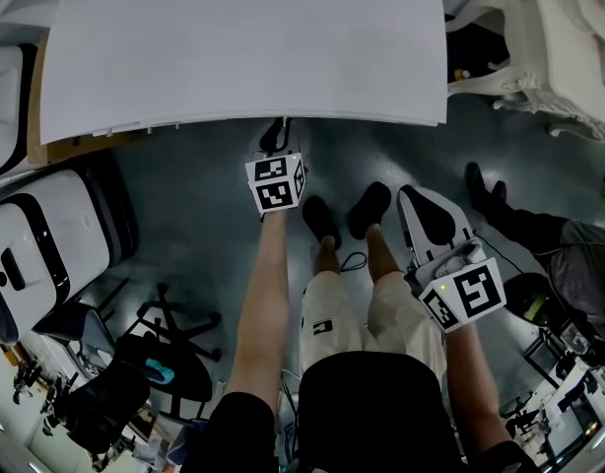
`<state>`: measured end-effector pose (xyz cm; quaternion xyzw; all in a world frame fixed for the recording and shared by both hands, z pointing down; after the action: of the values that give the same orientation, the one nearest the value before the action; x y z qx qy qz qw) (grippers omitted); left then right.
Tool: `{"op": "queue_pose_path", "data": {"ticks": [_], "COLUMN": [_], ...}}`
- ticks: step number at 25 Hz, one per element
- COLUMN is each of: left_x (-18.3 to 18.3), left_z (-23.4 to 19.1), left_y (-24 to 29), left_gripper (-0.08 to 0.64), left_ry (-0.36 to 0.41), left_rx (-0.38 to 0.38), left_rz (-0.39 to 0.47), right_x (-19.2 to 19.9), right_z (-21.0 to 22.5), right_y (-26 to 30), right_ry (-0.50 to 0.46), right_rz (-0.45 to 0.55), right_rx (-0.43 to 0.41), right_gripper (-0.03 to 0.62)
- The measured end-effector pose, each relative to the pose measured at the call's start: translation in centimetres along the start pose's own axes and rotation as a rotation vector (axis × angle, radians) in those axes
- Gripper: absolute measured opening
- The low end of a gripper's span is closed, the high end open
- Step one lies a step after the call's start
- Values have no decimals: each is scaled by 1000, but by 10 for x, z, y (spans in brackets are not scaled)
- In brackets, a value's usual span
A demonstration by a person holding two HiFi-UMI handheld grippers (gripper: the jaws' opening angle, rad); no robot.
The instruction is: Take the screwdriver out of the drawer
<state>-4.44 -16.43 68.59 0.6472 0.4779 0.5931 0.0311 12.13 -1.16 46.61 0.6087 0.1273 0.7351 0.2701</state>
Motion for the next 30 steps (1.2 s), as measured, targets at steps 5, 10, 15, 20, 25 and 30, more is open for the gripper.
{"op": "queue_pose_path", "data": {"ticks": [5,10,15,20,25,30], "left_x": [0,0,5,12,26,36], "left_z": [1,2,4,4,6,12], "left_y": [1,2,-4,-14,-25,-37], "left_gripper": [86,84,84,84,84,84], "left_ry": [-24,-7,-13,-21,-95,-82], "left_rx": [-4,-13,-23,-15,15,14], "left_rz": [1,-13,-22,-36,-20,-42], "right_x": [2,6,11,9,10,8], "right_z": [4,6,-1,-11,-14,-17], "right_y": [-2,-4,-6,-7,-13,-21], "right_ry": [-1,4,5,1,1,-3], "right_rz": [-2,-7,-10,-6,2,9], "right_rx": [-1,0,-12,-24,-20,-16], "right_gripper": [17,17,17,17,17,17]}}
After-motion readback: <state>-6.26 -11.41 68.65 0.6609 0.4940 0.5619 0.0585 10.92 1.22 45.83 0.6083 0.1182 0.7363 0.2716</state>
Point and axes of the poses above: the fingertips, and each gripper's own axes: y forward along the fingers, z to its right, x out of its underside, the point moved 4 cm from there along -y, backward along the fingers, and after that the axes turned 8 degrees about x, right-handed, at the moved point
